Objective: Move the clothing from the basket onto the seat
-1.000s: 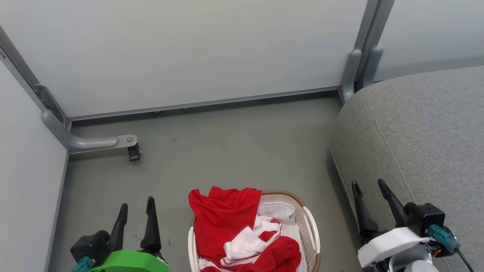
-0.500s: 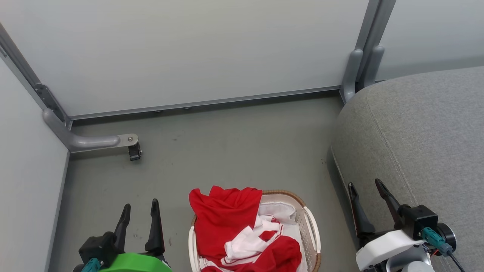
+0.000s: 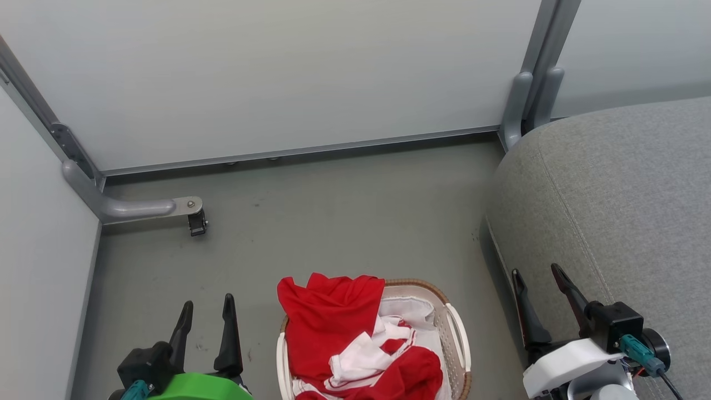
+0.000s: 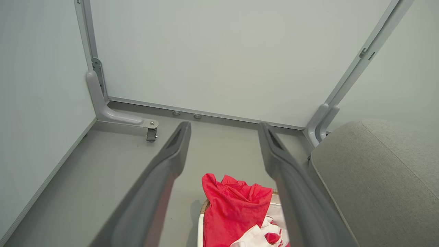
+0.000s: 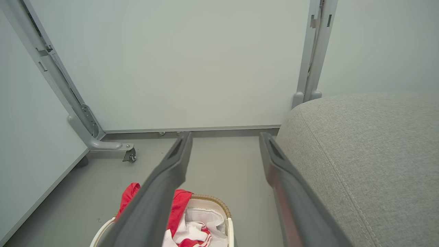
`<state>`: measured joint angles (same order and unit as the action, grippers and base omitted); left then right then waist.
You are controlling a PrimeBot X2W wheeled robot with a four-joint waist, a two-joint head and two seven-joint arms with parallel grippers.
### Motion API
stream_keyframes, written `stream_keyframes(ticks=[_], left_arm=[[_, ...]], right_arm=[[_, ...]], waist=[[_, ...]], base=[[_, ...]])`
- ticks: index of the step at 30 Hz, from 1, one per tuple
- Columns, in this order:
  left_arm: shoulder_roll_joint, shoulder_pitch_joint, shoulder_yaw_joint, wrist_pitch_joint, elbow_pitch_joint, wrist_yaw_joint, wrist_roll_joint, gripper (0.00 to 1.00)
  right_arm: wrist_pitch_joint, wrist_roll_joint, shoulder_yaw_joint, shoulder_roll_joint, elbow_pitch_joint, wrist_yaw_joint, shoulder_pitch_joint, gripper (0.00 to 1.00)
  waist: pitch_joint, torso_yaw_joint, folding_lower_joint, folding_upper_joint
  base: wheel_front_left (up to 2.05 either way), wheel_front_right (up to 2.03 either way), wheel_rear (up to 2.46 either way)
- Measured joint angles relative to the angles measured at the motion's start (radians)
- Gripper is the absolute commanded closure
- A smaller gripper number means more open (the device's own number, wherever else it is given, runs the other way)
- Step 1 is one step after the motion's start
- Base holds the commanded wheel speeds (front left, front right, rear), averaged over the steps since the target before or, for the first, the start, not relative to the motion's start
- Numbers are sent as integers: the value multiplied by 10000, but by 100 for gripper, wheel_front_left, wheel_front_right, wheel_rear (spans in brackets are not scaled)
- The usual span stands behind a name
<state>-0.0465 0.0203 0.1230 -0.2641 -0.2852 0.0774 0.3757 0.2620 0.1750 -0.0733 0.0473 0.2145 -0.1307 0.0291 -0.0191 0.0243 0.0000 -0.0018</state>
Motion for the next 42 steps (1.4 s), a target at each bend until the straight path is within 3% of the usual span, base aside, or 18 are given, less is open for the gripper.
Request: stream_keyframes(ticks=[16,25,34,42], left_arm=[[-2,7,211,0,2,19,-130,0],[-4,-585,993,0,-232,224,-1034,0],[-6,-2501,2899,0,-1753,458,-1850,0],[-2,-4222,4696,-6,-3785,508,-1889,0]], right_arm=[[0,13,29,0,-54,0,-31,0],[12,-146,673,2,-416,0,103,0],[17,-332,1893,13,-1315,-2,1107,0],[23,-146,2330,15,-2188,-4,2232,0]], waist=[[-69,-25,0,0],[-586,-74,0,0],[-1758,-237,0,0],[-3122,-543,0,0]], base=[[0,0,0],[0,0,0],[0,0,0],[0,0,0]])
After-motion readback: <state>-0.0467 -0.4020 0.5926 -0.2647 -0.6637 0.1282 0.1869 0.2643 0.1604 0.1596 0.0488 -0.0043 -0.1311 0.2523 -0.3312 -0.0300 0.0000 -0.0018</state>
